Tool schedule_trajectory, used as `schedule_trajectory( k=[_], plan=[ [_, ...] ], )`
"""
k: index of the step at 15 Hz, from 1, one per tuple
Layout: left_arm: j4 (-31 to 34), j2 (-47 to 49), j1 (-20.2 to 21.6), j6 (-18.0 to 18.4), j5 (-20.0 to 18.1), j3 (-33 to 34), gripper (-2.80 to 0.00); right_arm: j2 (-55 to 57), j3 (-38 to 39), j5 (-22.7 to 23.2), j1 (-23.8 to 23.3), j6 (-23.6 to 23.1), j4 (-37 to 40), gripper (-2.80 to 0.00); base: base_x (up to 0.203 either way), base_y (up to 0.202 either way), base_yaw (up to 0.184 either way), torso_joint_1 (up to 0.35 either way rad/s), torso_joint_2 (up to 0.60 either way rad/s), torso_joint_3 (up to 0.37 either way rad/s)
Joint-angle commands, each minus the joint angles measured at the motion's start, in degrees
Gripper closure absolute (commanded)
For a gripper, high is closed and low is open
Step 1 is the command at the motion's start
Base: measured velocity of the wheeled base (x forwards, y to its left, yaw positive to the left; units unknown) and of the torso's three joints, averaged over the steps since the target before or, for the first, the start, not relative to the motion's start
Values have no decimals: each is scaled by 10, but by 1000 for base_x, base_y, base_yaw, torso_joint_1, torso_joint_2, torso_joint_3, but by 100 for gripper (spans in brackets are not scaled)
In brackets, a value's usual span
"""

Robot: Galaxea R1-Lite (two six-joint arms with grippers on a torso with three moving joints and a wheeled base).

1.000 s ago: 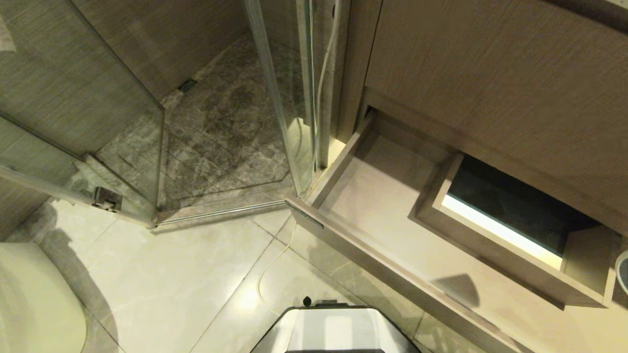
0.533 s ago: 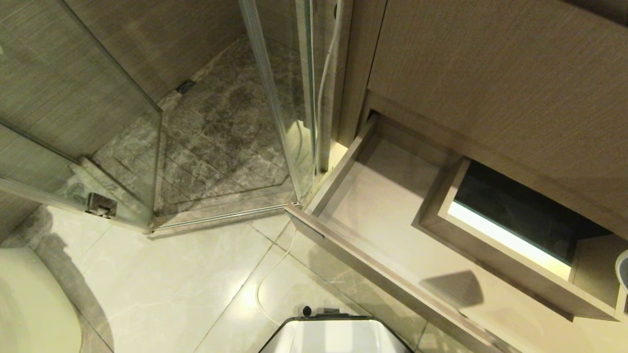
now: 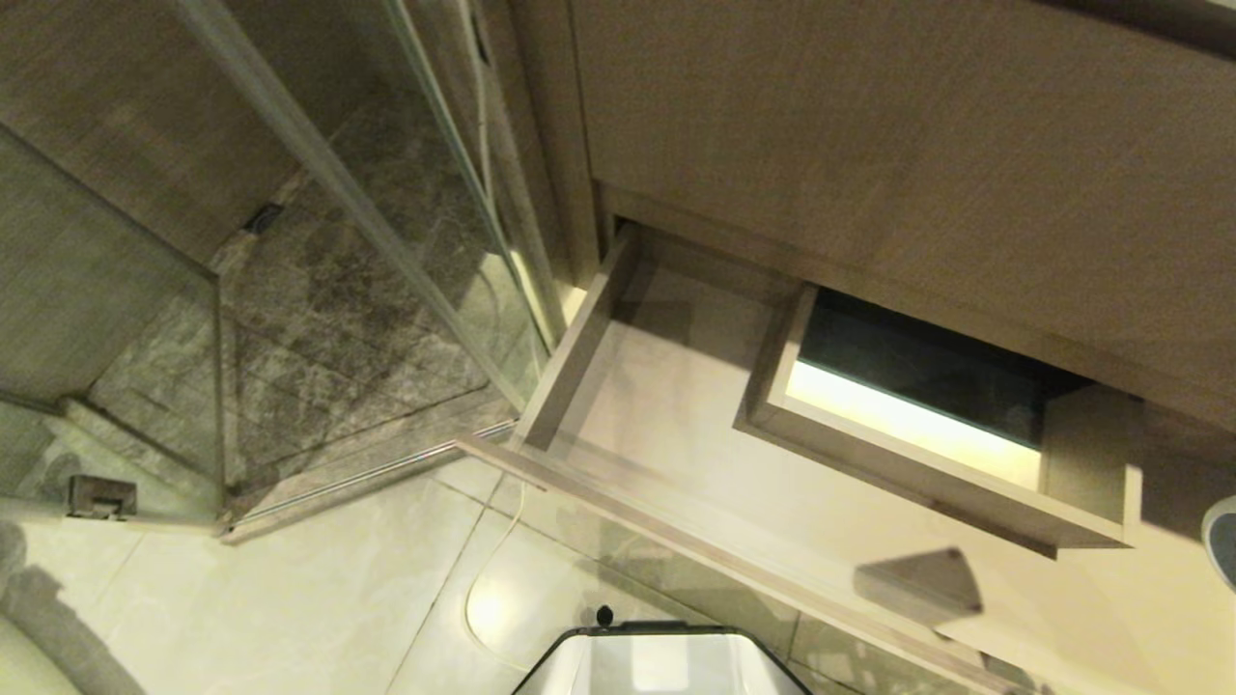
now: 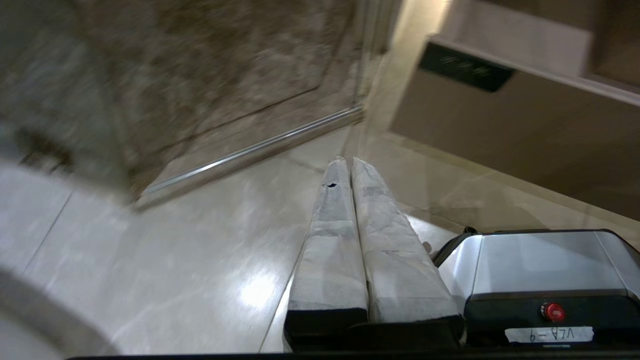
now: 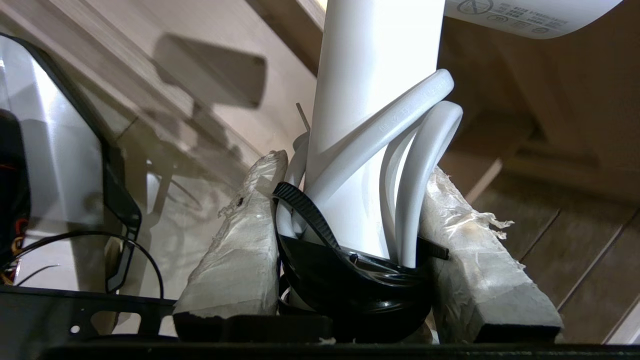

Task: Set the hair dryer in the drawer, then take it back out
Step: Put it into the drawer

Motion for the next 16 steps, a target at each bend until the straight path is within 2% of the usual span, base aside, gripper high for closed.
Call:
schedule_trajectory(
  k=[1, 10, 14, 16],
  plan=[
    [0, 0, 0, 0, 0, 1, 0, 1, 1, -1, -1, -2, 2, 0, 3, 3, -170, 4, 4, 7],
    [0, 0, 0, 0, 0, 1, 0, -3, 4, -3, -2, -2, 3, 0, 2, 9, -164, 2, 4, 3],
    [0, 0, 0, 0, 0, 1, 0, 4, 0, -19, -10, -3, 5, 0, -1, 3, -18, 1, 0, 1],
    [0, 0, 0, 0, 0, 1, 0, 26, -17, -43, -10, -5, 40, 0, 0, 0, 0, 0, 0, 0]
  ],
)
